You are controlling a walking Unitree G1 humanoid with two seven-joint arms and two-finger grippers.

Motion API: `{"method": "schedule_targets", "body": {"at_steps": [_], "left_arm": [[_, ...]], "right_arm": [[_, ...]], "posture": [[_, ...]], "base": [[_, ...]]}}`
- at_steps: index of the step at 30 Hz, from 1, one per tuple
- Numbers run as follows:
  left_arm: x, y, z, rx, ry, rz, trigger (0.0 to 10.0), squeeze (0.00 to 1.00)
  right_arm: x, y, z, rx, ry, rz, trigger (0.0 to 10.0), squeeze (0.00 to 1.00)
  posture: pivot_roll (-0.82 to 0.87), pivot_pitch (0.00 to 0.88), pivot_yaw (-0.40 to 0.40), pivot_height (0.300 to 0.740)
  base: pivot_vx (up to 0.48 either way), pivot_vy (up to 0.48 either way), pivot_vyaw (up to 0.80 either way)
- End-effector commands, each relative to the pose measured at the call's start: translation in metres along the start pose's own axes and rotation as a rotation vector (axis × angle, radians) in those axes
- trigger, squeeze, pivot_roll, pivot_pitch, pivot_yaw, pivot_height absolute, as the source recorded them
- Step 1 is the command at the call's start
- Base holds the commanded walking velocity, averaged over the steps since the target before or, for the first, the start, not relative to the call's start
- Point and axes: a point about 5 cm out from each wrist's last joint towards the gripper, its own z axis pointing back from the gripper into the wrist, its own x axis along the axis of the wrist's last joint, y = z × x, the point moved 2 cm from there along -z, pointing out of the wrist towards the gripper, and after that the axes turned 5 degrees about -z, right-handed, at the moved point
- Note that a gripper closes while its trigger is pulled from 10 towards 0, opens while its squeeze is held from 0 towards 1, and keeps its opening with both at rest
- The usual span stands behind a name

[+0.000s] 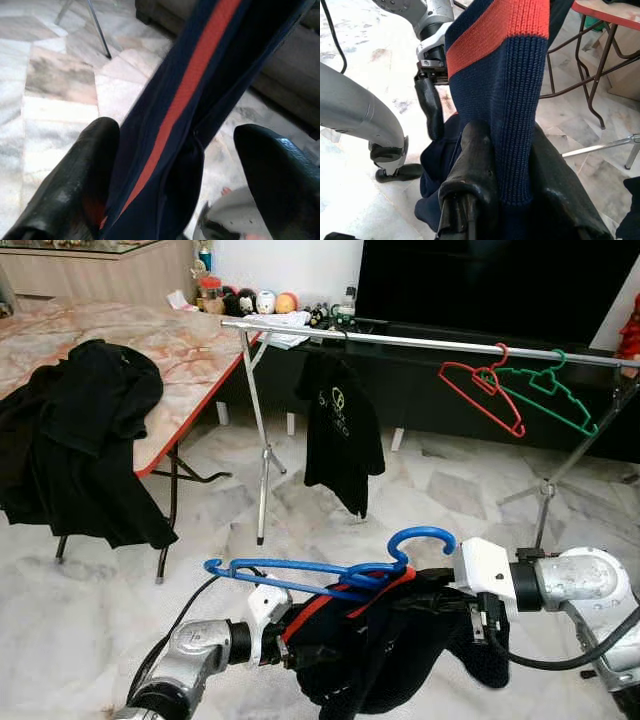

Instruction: Hang hanger

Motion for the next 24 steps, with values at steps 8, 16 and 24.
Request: {"method": "schedule_targets", "body": {"at_steps": [8, 16, 24], "left_arm": [[-0.0106, -0.0041, 0.0007, 0.008, 0.032, 0.027, 0.0, 0.0], [-0.0166, -0.0062, 0.0034, 0.0, 0.049, 0.052, 0.0, 0.0], [-0.0186, -0.0071, 0.0037, -0.003, 0.06, 0.05, 0.0, 0.0]], "right_arm": [[0.0097, -0.0068, 0.0035, -0.02, -0.013, 0.041, 0.0, 0.0], [0.0089, -0.0083, 0.005, -0.029, -0.008, 0.041, 0.0, 0.0], [0.0087, -0.009, 0.0044, -0.032, -0.009, 0.042, 0.0, 0.0]], "posture": [[-0.04, 0.085, -0.03, 0.74], [-0.04, 0.082, -0.027, 0.74], [-0.04, 0.081, -0.027, 0.74]], "base": [[0.0, 0.0, 0.0], [0.0, 0.0, 0.0], [0.0, 0.0, 0.0]]}}
